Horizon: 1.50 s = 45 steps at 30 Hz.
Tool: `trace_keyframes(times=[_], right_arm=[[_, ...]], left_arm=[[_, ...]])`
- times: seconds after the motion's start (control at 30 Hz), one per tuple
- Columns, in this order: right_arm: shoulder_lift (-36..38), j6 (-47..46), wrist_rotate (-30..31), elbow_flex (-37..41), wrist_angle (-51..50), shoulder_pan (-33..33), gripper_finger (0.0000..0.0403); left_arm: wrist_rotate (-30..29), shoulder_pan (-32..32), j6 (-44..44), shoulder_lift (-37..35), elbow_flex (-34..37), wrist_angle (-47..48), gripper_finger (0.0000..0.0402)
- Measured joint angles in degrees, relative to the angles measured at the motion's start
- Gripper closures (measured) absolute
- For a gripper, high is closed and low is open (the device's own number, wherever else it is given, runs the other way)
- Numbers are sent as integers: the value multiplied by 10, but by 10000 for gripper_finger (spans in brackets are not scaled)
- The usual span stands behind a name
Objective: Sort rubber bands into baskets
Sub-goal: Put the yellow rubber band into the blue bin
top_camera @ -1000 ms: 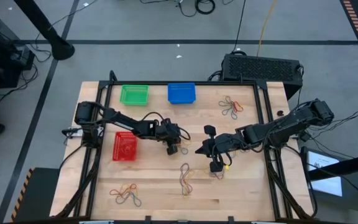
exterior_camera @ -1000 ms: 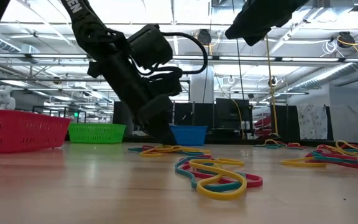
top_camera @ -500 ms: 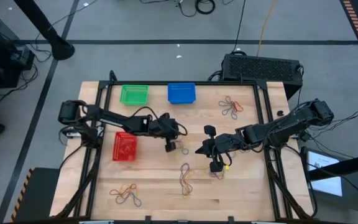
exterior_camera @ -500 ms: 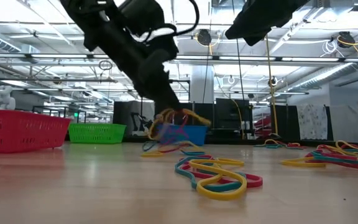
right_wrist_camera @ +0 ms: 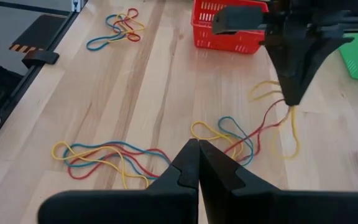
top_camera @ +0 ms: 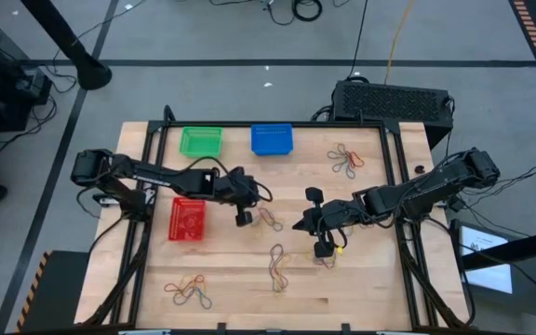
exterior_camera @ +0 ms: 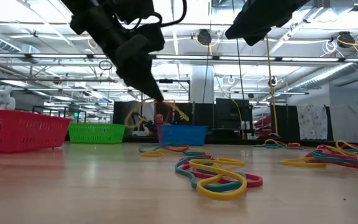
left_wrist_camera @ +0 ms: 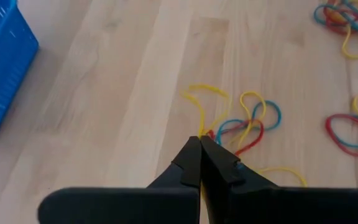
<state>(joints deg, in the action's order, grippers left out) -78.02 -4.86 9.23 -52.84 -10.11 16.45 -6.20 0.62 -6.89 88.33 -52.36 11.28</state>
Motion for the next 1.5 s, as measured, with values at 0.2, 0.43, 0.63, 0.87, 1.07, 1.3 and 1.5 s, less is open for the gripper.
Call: trace_keyframes(times=[0.2, 0.43, 0.63, 0.87, 1.07, 1.3, 1.5], right_arm=[[0, -3, 0, 0, 0, 0, 403], [0, -4, 0, 0, 0, 0, 403], [0, -4, 0, 0, 0, 0, 403], [0, -4, 0, 0, 0, 0, 403], [0, 1, 32, 0, 8, 0, 403], [0, 7, 74, 0, 12, -5, 403], [0, 17, 74, 0, 18, -23, 403]], left_arm=[[0, 0, -2, 0, 0, 4, 382], [0, 0, 14, 0, 0, 4, 377], [-10, 0, 19, 0, 0, 5, 396], [-63, 14, 56, 0, -5, 2, 399], [-85, 109, 159, 0, -59, -5, 400], [49, 285, 167, 17, -114, -6, 401], [177, 352, 120, 111, -142, -41, 401]])
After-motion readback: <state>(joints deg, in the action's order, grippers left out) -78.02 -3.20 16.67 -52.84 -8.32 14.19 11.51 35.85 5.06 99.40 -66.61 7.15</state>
